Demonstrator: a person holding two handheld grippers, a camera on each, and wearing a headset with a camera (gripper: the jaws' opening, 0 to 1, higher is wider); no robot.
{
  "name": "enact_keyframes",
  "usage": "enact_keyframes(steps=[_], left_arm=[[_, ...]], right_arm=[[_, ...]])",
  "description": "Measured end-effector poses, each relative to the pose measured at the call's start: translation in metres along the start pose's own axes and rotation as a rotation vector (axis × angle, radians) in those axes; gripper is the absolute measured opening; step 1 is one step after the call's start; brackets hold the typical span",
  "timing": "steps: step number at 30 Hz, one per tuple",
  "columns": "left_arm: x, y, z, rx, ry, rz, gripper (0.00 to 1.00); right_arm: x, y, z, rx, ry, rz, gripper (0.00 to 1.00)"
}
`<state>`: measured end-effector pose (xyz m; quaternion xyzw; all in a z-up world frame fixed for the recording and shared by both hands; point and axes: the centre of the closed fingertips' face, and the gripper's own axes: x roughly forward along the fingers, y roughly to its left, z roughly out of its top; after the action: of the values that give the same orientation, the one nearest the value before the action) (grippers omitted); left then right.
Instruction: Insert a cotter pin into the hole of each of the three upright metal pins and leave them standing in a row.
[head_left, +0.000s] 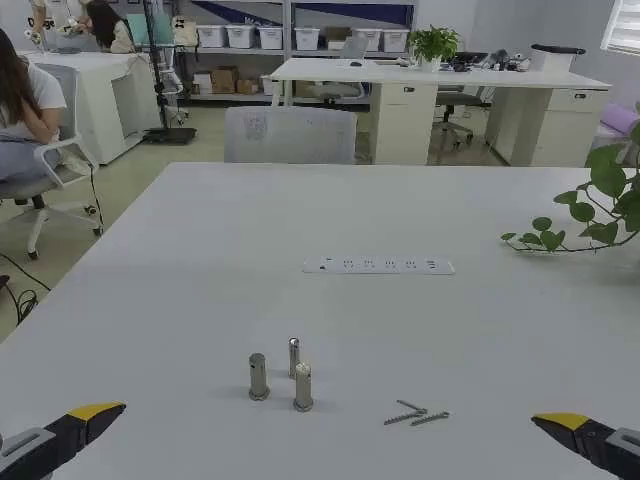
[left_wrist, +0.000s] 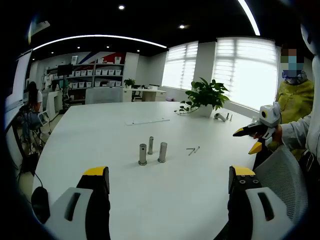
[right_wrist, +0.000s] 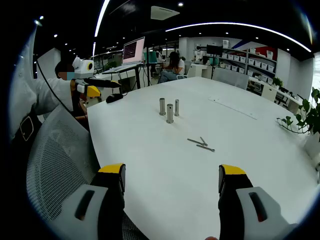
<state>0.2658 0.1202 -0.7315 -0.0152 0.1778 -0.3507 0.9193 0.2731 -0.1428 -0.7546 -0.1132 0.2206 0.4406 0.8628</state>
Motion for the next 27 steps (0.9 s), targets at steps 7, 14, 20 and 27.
enact_keyframes(steps=[7,14,20,27], left_arm=[[0.0000,-0.0004,0.0012,0.003,-0.007,-0.003,1.00],[-0.0023,-0.0001,0.0007,0.006,-0.007,0.000,1.00],[-0.0040,0.0014,0.0001,0.007,-0.007,0.004,1.00],[-0.0028,0.0023,-0.0007,0.007,-0.007,0.000,1.00]], right_arm=[[0.0018,0.0020,-0.0008,0.000,0.003,0.009,0.93],[0.0005,0.0039,-0.0019,-0.004,0.008,0.010,0.94],[-0.0003,0.0045,-0.0027,-0.001,0.009,0.008,0.94],[0.0002,0.0041,-0.0028,0.001,0.010,0.010,0.94]])
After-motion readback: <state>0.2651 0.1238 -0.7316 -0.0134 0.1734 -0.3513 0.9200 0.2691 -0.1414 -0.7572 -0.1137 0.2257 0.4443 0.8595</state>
